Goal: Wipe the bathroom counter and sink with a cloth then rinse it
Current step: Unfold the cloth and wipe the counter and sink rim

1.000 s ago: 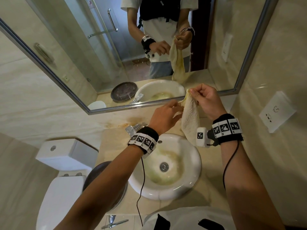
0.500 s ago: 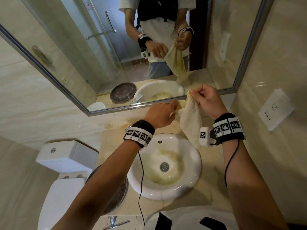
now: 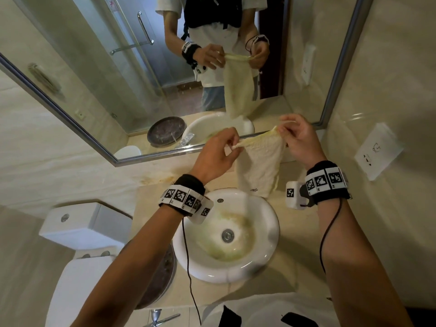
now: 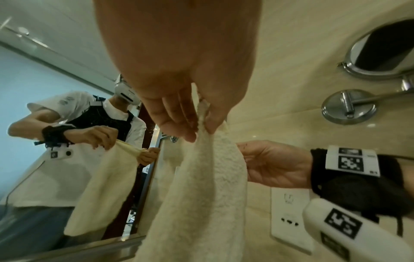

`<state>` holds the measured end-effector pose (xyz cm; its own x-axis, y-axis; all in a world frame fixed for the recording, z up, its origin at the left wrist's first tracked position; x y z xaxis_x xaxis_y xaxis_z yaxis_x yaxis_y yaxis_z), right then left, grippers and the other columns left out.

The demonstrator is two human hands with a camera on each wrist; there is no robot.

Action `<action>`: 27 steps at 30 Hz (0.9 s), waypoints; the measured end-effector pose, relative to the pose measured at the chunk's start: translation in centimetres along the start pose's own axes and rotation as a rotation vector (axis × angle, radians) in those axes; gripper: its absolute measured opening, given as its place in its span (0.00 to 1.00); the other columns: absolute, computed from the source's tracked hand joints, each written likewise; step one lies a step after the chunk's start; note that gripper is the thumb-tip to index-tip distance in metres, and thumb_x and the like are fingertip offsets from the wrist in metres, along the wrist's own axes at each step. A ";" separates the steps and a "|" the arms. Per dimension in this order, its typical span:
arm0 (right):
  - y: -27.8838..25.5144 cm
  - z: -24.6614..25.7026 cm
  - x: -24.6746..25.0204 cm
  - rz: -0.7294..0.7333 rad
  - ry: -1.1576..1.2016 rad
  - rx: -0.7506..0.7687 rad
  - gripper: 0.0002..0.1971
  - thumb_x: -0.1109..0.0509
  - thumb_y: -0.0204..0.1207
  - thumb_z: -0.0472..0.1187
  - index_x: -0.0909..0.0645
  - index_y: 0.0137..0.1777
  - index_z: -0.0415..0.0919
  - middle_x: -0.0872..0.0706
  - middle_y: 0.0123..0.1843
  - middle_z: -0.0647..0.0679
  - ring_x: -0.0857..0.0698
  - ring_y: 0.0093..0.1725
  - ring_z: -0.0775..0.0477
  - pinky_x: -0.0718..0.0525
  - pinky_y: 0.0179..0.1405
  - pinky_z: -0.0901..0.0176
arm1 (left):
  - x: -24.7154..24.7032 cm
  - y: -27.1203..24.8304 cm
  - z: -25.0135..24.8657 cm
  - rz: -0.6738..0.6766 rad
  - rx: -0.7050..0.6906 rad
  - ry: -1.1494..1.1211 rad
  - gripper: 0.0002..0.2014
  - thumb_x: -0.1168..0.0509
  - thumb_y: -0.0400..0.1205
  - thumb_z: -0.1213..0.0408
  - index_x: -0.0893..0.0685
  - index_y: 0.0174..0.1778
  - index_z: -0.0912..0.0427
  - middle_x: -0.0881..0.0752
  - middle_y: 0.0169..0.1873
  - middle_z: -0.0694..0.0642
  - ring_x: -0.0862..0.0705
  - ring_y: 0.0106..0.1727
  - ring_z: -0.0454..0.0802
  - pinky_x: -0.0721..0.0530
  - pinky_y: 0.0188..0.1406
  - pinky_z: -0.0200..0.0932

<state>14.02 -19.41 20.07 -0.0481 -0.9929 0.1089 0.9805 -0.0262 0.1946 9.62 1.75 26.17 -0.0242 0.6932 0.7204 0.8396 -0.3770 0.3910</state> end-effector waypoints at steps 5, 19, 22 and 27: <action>-1.2 -2.1 -0.3 0.192 -0.146 -0.085 0.17 0.35 0.87 0.35 0.19 0.70 0.53 0.11 0.60 0.56 0.14 0.64 0.53 0.20 0.73 0.44 | -2.2 0.2 2.4 0.130 0.252 -0.081 0.12 0.25 0.79 0.63 0.22 0.52 0.57 0.16 0.40 0.58 0.21 0.36 0.45 0.18 0.38 0.42; -14.1 -8.4 1.5 0.309 -0.199 -0.415 0.15 0.30 0.82 0.58 0.14 0.52 0.46 0.15 0.37 0.57 0.19 0.36 0.58 0.24 0.39 0.61 | -17.0 -2.6 1.6 0.273 0.387 -0.620 0.09 0.27 0.80 0.70 0.12 0.56 0.58 0.23 0.31 0.62 0.25 0.31 0.54 0.24 0.31 0.50; -14.9 -8.7 3.4 0.224 -0.210 -0.351 0.13 0.31 0.84 0.52 0.13 0.53 0.42 0.12 0.41 0.50 0.16 0.39 0.51 0.21 0.41 0.52 | -20.9 -4.1 1.5 0.425 0.455 -0.666 0.10 0.30 0.84 0.59 0.13 0.59 0.57 0.20 0.36 0.59 0.22 0.36 0.52 0.23 0.36 0.47; -16.7 -8.0 6.1 0.152 -0.070 -0.350 0.11 0.33 0.87 0.44 0.14 0.62 0.41 0.09 0.51 0.44 0.13 0.49 0.54 0.17 0.49 0.62 | -26.1 -8.9 0.3 0.757 0.458 -0.635 0.15 0.39 0.86 0.44 0.10 0.46 0.45 0.14 0.38 0.43 0.17 0.41 0.40 0.21 0.46 0.37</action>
<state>-1.16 -25.94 9.69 0.1019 -0.9785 0.1793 0.9825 0.0707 -0.1723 3.00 -12.80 3.70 0.7591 0.6178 0.2052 0.6441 -0.6668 -0.3749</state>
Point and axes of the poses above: each hand's wrist, its own y-axis towards the middle knuckle, its own x-axis out of the back of the hand, z = x × y, the point moved 10 cm from there along y, towards the middle knuckle
